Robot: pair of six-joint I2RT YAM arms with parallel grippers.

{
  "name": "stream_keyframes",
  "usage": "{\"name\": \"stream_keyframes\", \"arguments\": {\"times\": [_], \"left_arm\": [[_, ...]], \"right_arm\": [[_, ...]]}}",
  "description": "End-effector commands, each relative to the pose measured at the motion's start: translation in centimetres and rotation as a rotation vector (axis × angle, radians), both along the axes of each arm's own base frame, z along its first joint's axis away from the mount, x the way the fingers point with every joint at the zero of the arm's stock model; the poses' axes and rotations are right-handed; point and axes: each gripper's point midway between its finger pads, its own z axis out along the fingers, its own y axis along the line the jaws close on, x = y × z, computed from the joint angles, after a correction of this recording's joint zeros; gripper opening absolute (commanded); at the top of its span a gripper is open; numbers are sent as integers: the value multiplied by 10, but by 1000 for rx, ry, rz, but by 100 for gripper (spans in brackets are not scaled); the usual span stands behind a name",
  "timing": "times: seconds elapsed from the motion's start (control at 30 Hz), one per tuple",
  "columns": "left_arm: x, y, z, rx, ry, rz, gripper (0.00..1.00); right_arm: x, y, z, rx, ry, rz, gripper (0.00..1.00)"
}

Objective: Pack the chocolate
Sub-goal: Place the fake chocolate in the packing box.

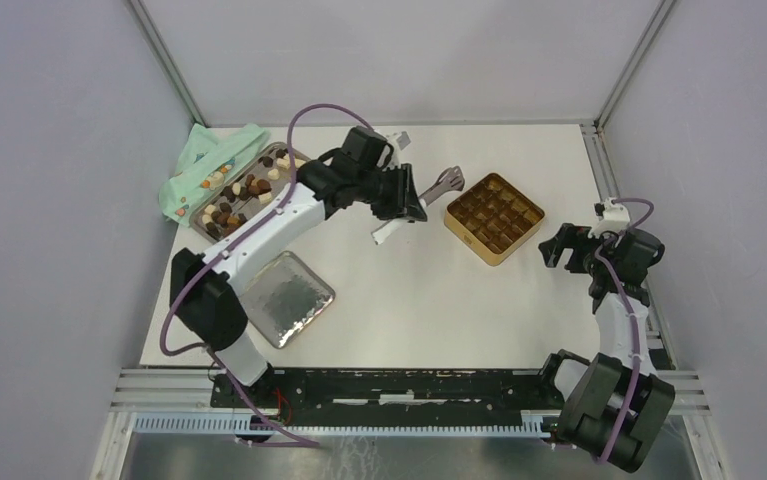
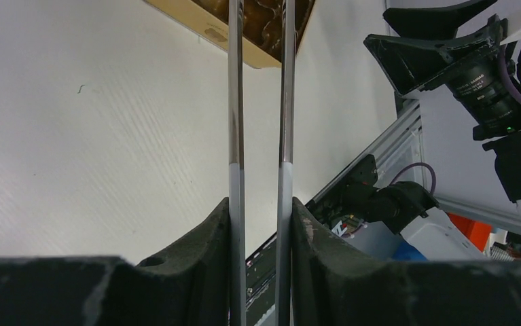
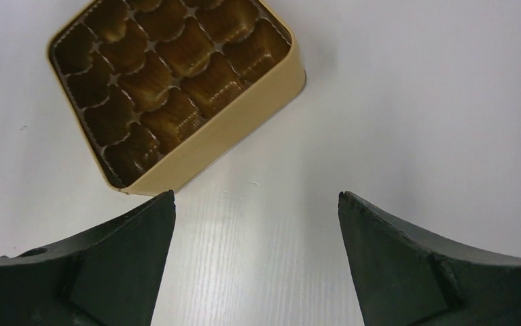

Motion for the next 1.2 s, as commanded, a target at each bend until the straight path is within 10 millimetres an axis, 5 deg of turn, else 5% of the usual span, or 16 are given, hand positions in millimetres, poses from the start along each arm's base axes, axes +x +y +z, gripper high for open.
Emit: {"name": "stream_keyframes", "arguments": {"times": [0.0, 0.3, 0.77, 1.17], "left_arm": [[20, -27, 12, 15, -70, 41, 2], [28, -47, -29, 237, -106, 1, 2], [26, -55, -59, 359, -108, -47, 3], [25, -57, -66, 394, -106, -63, 22]], "right_arm": [[5, -20, 6, -59, -68, -85, 95], [-2, -21, -9, -21, -47, -109, 95], [-2, -19, -10, -1, -44, -98, 95], [-3, -17, -11, 10, -45, -87, 95]]}}
